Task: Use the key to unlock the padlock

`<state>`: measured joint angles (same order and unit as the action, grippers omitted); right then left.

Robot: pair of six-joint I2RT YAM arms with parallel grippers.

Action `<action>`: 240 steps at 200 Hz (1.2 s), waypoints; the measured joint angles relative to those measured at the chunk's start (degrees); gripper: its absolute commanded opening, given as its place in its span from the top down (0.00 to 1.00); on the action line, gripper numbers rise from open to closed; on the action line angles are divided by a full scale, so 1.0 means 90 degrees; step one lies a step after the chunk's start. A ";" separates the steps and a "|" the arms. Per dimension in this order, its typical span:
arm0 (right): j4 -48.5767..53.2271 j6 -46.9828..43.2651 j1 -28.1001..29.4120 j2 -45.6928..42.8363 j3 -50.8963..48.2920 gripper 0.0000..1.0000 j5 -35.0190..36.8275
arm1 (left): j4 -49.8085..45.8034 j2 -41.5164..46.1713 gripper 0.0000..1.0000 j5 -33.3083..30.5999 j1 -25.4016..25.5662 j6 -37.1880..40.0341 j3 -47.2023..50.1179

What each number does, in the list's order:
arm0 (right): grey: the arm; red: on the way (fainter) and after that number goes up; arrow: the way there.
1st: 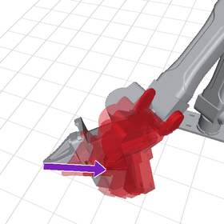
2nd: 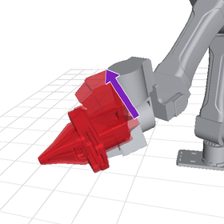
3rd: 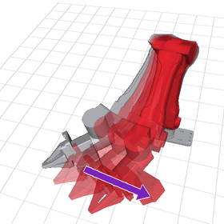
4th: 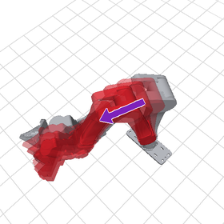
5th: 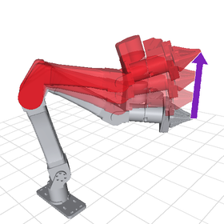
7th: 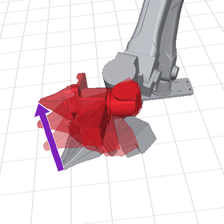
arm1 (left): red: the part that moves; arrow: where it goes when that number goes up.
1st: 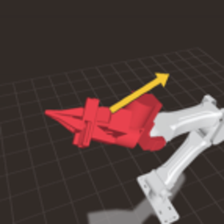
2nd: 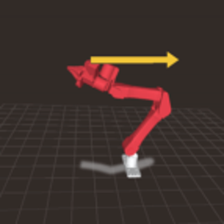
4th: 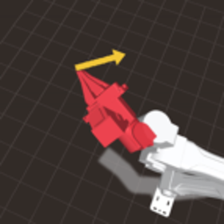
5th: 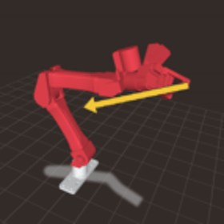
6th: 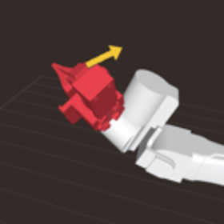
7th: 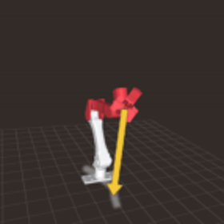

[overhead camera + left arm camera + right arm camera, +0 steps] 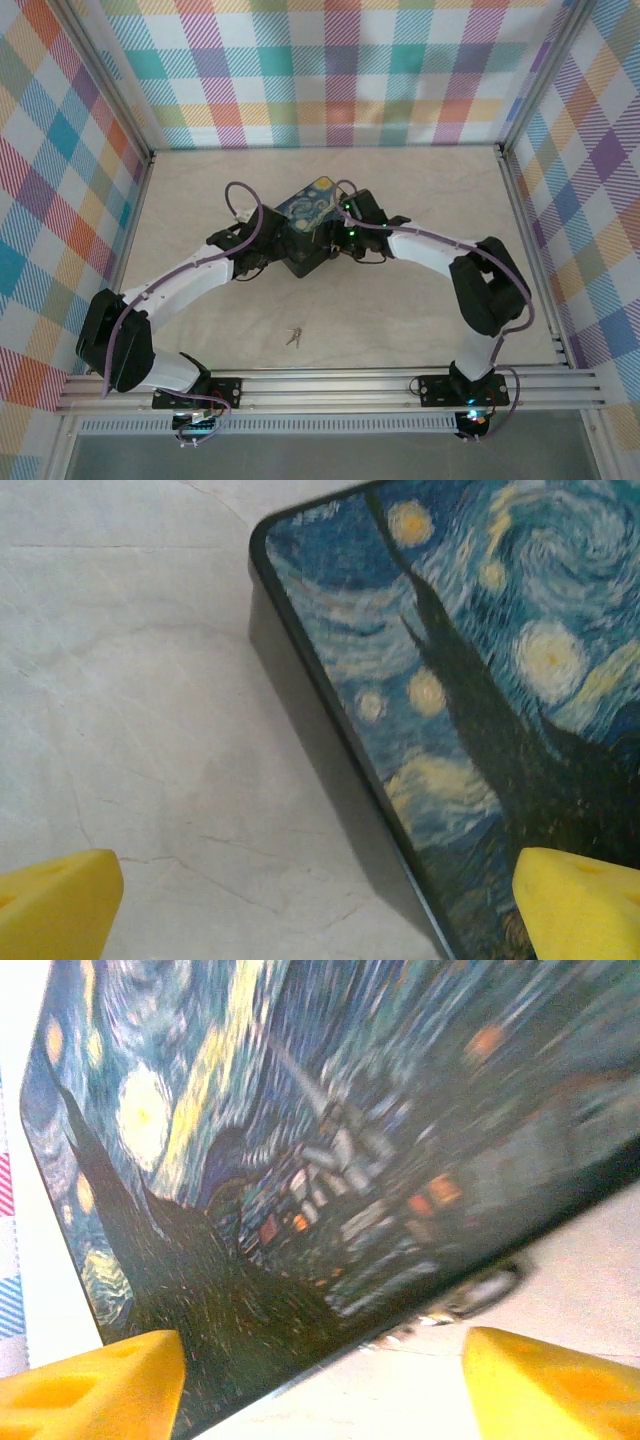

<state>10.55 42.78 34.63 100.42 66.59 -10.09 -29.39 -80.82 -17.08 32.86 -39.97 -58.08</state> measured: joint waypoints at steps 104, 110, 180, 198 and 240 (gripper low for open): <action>0.0595 -0.3033 -0.1430 0.1690 0.2205 0.22 0.0194 | 0.0792 -0.1438 0.04 0.0974 -0.0430 -0.0104 -0.0622; 0.0624 -0.3062 -0.1430 0.1792 0.2234 0.24 0.0104 | 0.0806 -0.1508 0.05 0.1010 -0.0430 -0.0090 -0.0699; 0.0427 -0.3060 -0.1406 0.0925 0.1083 0.31 0.0036 | 0.1098 -0.2555 0.07 0.1348 -0.0600 0.0270 -0.1734; 0.0454 -0.2878 -0.1413 0.0631 0.0743 0.31 0.0163 | 0.1287 -0.2837 0.08 0.1467 -0.0629 0.0384 -0.2023; 0.0469 -0.2443 -0.1423 0.0134 0.0172 0.26 0.0420 | 0.1552 -0.3138 0.07 0.1685 -0.0641 0.0418 -0.2317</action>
<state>14.76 20.80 21.82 101.62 68.14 -6.31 -15.42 -109.06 -1.91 27.09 -36.21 -78.94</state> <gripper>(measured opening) 0.725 0.920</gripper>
